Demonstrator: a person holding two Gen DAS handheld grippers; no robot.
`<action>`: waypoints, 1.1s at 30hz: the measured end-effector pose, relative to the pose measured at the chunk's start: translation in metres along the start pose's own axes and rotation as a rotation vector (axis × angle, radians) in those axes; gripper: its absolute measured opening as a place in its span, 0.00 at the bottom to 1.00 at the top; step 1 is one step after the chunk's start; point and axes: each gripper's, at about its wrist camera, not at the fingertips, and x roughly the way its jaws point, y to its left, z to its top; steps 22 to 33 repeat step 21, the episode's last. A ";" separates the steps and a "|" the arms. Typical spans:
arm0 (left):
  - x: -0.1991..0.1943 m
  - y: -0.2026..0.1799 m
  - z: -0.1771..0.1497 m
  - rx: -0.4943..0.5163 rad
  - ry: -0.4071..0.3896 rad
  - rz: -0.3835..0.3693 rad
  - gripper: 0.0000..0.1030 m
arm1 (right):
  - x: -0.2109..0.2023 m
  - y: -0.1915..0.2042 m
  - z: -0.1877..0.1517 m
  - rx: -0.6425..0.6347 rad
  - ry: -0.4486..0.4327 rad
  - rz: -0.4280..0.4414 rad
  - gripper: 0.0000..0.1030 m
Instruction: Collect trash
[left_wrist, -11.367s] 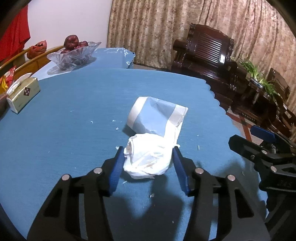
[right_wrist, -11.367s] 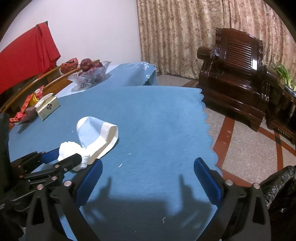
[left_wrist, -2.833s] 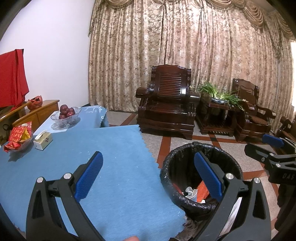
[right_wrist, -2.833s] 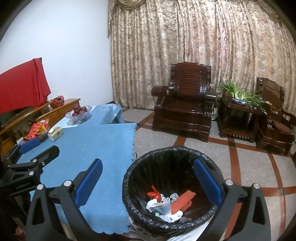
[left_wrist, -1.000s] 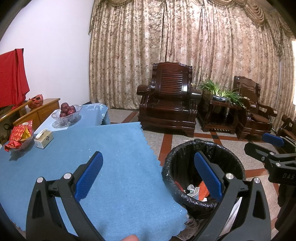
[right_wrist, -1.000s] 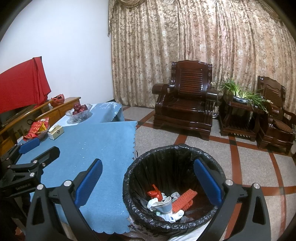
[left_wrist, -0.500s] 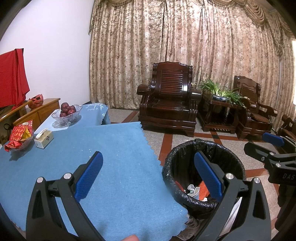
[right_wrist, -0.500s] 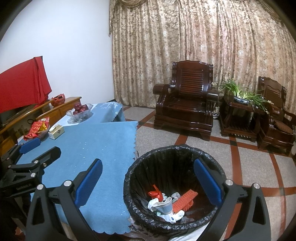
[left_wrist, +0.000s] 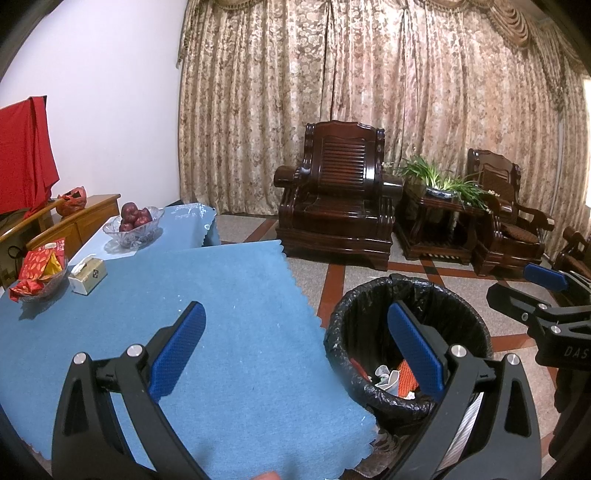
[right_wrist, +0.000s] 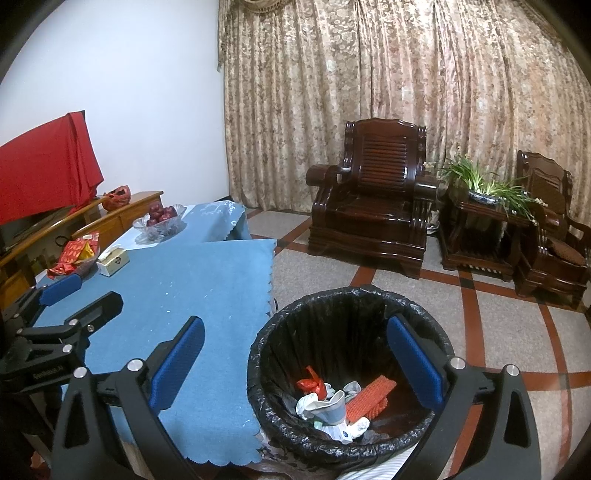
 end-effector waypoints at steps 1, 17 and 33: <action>0.000 0.002 -0.001 -0.001 0.002 0.000 0.93 | 0.000 0.000 0.000 0.000 0.001 0.000 0.94; -0.005 0.009 -0.005 -0.003 0.010 0.004 0.93 | 0.002 0.002 -0.005 -0.001 0.007 0.002 0.94; -0.006 0.011 -0.006 -0.002 0.011 0.004 0.93 | 0.003 0.001 -0.003 0.000 0.008 0.001 0.94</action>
